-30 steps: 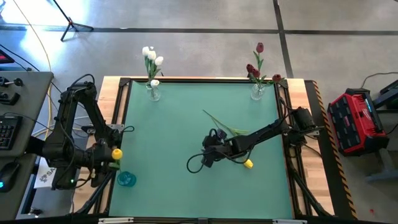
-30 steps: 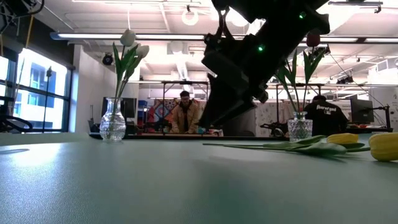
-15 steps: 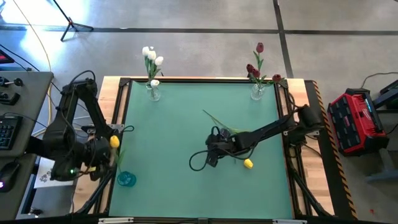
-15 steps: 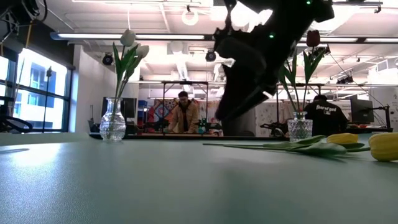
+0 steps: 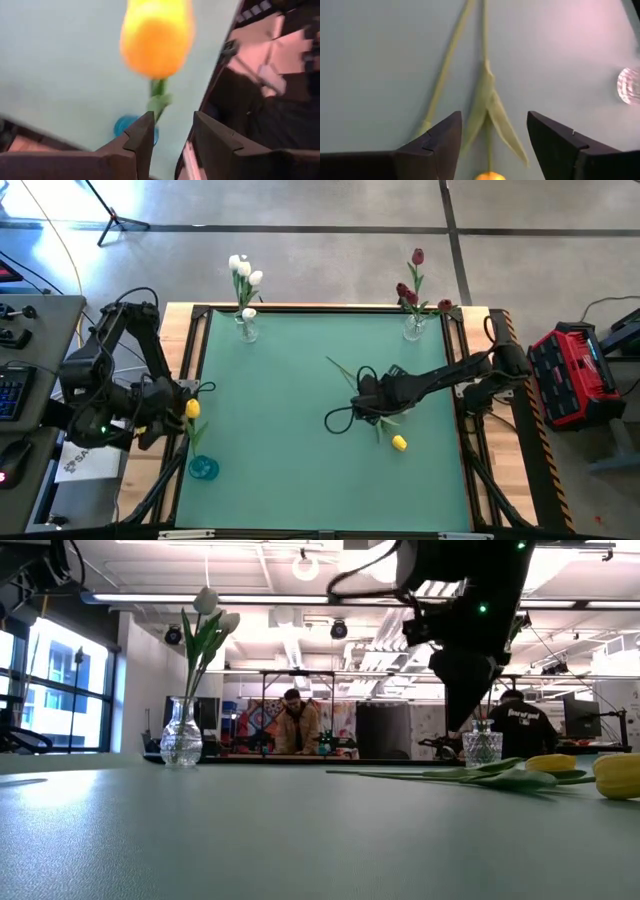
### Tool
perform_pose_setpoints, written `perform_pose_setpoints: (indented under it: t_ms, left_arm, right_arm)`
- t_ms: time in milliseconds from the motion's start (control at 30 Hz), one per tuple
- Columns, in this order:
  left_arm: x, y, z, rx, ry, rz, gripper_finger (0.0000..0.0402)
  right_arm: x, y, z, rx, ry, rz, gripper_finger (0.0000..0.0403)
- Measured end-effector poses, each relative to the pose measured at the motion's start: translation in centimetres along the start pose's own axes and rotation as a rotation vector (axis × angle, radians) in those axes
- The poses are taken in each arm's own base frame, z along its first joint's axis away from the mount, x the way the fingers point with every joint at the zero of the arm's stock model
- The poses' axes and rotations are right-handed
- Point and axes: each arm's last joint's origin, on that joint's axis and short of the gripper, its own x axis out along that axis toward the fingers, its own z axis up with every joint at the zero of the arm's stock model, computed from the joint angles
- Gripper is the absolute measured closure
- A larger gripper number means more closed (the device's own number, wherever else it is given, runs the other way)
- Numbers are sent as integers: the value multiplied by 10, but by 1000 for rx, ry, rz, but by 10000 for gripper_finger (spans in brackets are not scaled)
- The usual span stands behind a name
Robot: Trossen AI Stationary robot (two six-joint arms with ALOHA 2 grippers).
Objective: Sort flowers into vase by color
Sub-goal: Put the yellow flower into the blue vase
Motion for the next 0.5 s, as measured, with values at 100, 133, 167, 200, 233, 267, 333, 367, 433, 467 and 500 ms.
perform_pose_setpoints:
  t_ms: [100, 133, 167, 200, 233, 267, 333, 367, 433, 467, 500]
  left_arm:
    - [-4, 3, 8, 35, -71, -54, 287]
    - [-6, 5, 11, 54, -86, -67, 289]
    - [-7, 7, 13, 74, -99, -79, 290]
    - [-8, 9, 15, 92, -111, -90, 291]
    - [-10, 10, 17, 111, -133, -102, 291]
    - [-11, 12, 20, 131, -163, -117, 291]
    - [-14, 15, 25, 179, -243, -148, 292]
    - [-15, 16, 28, 206, -285, -159, 292]
    - [-18, 18, 33, 258, -373, -176, 292]
    - [-19, 19, 35, 289, -415, -179, 292]
    - [-20, 19, 36, 321, -452, -178, 292]
  right_arm:
    - [3, -6, 2, -5, 21, -19, 197]
    - [5, -6, 4, -10, 17, -15, 201]
    - [6, -7, 6, -14, 13, -12, 205]
    - [8, -9, 9, -21, 8, -8, 209]
    - [10, -10, 12, -26, -1, 1, 212]
    - [11, -11, 16, -31, -14, 11, 216]
    - [17, -14, 23, -54, -26, 29, 223]
    - [20, -15, 26, -65, -27, 44, 225]
    - [29, -16, 31, -85, -10, 70, 228]
    - [33, -15, 33, -94, 1, 80, 229]
    - [38, -15, 34, -105, 16, 85, 229]
